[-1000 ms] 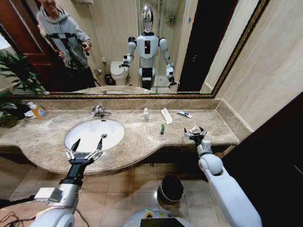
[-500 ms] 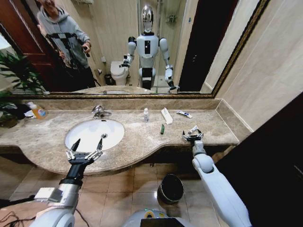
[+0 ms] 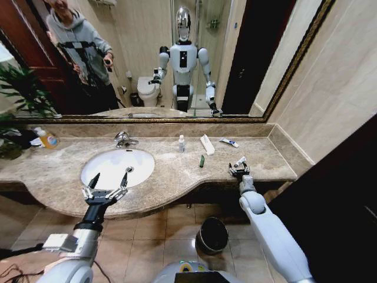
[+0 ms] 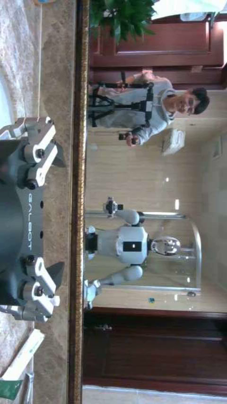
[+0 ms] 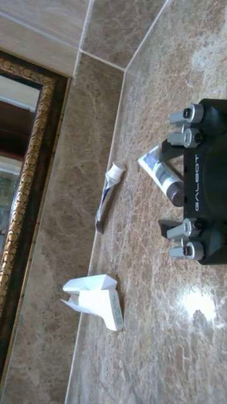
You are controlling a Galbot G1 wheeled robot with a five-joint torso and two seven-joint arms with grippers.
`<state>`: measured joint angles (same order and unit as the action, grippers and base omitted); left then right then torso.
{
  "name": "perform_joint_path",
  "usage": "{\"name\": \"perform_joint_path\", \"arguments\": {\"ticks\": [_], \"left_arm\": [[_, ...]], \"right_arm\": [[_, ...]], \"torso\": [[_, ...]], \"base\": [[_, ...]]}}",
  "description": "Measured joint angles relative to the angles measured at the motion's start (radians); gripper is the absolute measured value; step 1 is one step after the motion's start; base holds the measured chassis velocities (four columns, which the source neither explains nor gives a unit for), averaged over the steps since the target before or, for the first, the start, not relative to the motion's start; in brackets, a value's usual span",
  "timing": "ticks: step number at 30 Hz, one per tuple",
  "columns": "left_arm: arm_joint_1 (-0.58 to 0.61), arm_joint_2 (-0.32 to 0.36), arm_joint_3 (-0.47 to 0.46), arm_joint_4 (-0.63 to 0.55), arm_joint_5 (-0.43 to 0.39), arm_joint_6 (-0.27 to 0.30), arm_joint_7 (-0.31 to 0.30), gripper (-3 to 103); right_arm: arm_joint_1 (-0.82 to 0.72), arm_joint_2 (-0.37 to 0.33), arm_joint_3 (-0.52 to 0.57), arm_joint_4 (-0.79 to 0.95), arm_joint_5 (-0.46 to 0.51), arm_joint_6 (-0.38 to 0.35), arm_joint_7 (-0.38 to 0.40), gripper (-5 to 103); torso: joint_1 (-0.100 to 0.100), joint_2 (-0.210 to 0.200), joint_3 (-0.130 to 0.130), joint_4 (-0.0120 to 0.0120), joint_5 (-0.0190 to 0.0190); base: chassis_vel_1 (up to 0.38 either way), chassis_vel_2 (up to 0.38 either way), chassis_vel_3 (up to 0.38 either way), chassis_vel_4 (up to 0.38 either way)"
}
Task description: Pick up the trash from the sink and place it in the trash bin.
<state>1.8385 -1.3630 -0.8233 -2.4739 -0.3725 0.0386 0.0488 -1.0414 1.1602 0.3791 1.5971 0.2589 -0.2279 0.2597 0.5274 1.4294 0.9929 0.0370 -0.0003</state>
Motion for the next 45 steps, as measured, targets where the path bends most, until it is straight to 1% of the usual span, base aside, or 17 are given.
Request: {"name": "perform_joint_path", "arguments": {"ticks": [2,3,4,5,9,11,17,24,30,35,36,38,40,41,43,44,45], "left_arm": [[0.0,0.0,0.0,0.0,0.0,0.0,0.0,100],[0.0,0.0,0.0,0.0,0.0,0.0,0.0,100],[0.0,0.0,0.0,0.0,0.0,0.0,0.0,100],[0.0,0.0,0.0,0.0,0.0,0.0,0.0,100],[0.0,0.0,0.0,0.0,0.0,0.0,0.0,100],[0.0,0.0,0.0,0.0,0.0,0.0,0.0,100],[0.0,0.0,0.0,0.0,0.0,0.0,0.0,100],[0.0,0.0,0.0,0.0,0.0,0.0,0.0,100],[0.0,0.0,0.0,0.0,0.0,0.0,0.0,100],[0.0,0.0,0.0,0.0,0.0,0.0,0.0,100],[0.0,0.0,0.0,0.0,0.0,0.0,0.0,100],[0.0,0.0,0.0,0.0,0.0,0.0,0.0,100],[0.0,0.0,0.0,0.0,0.0,0.0,0.0,100],[0.0,0.0,0.0,0.0,0.0,0.0,0.0,100],[0.0,0.0,0.0,0.0,0.0,0.0,0.0,100],[0.0,0.0,0.0,0.0,0.0,0.0,0.0,100],[0.0,0.0,0.0,0.0,0.0,0.0,0.0,100]], "right_arm": [[-0.01,0.0,0.0,0.009,0.017,-0.008,0.016,58],[-0.025,0.001,0.001,0.019,0.026,-0.01,0.027,58],[-0.034,0.002,0.005,0.023,0.029,-0.01,0.029,54],[-0.034,0.002,0.005,0.023,0.029,-0.01,0.029,54],[-0.062,-0.029,0.035,0.033,0.048,0.002,0.023,38],[-0.067,-0.036,0.044,0.036,0.054,0.003,0.021,38],[-0.083,-0.042,0.077,0.034,0.07,0.026,0.014,19],[-0.09,-0.035,0.097,0.033,0.066,0.058,0.001,18],[-0.095,-0.05,0.146,0.094,0.1,0.084,-0.001,18],[-0.182,-0.059,0.203,0.21,0.151,0.164,-0.02,18],[-0.182,-0.059,0.203,0.21,0.151,0.164,-0.02,18],[-0.245,-0.064,0.241,0.258,0.19,0.237,-0.06,18],[-0.33,-0.06,0.298,0.295,0.23,0.352,-0.113,18],[-0.33,-0.06,0.298,0.295,0.23,0.352,-0.113,18],[-0.414,-0.047,0.363,0.319,0.276,0.45,-0.179,18],[-0.414,-0.047,0.363,0.319,0.276,0.45,-0.179,18],[-0.468,-0.041,0.404,0.319,0.3,0.514,-0.227,18]], "torso": [[0.0,0.0,0.0,0.0001,-0.0001],[0.0,0.0,0.0,0.0,-0.0004],[0.0,0.0,0.0,-0.0001,-0.0001],[0.0,0.0,0.0,-0.0001,-0.0001],[0.0,0.0,0.0,0.0,-0.0002],[0.0,0.0,0.0,-0.0002,-0.0001],[0.0,0.0,0.0,-0.0001,0.0005],[0.0,0.0,0.001,-0.0002,0.001],[0.0,0.0,0.0,-0.0001,0.0007],[0.0,0.0,0.0,-0.0002,0.0006],[0.0,0.0,0.0,-0.0002,0.0006],[0.0,0.0,0.0,0.0,0.0003],[0.0,0.0,0.0,-0.0002,0.0003],[0.0,0.0,0.0,-0.0002,0.0003],[0.0,0.0,0.0,-0.0002,0.0002],[0.0,0.0,0.0,-0.0002,0.0002],[0.0,0.0,0.0,-0.0001,0.0002]], "base": [[0.0,0.0,0.0,0.0],[0.0,0.0,0.0,0.0],[0.0,0.0,0.0,0.0],[0.0,0.0,0.0,0.0],[0.0,0.0,0.0,0.0],[0.0,0.0,0.0,0.0],[0.0,0.0,0.0,0.0],[0.0,0.0,0.0,0.0],[0.0,0.0,0.0,0.0],[0.0,0.0,0.0,0.0],[0.0,0.0,0.0,0.0],[0.0,0.0,0.0,0.0],[0.0,0.0,0.0,0.0],[0.0,0.0,0.0,0.0],[0.0,0.0,0.0,0.0],[0.0,0.0,0.0,0.0],[0.0,0.0,0.0,0.0]]}}
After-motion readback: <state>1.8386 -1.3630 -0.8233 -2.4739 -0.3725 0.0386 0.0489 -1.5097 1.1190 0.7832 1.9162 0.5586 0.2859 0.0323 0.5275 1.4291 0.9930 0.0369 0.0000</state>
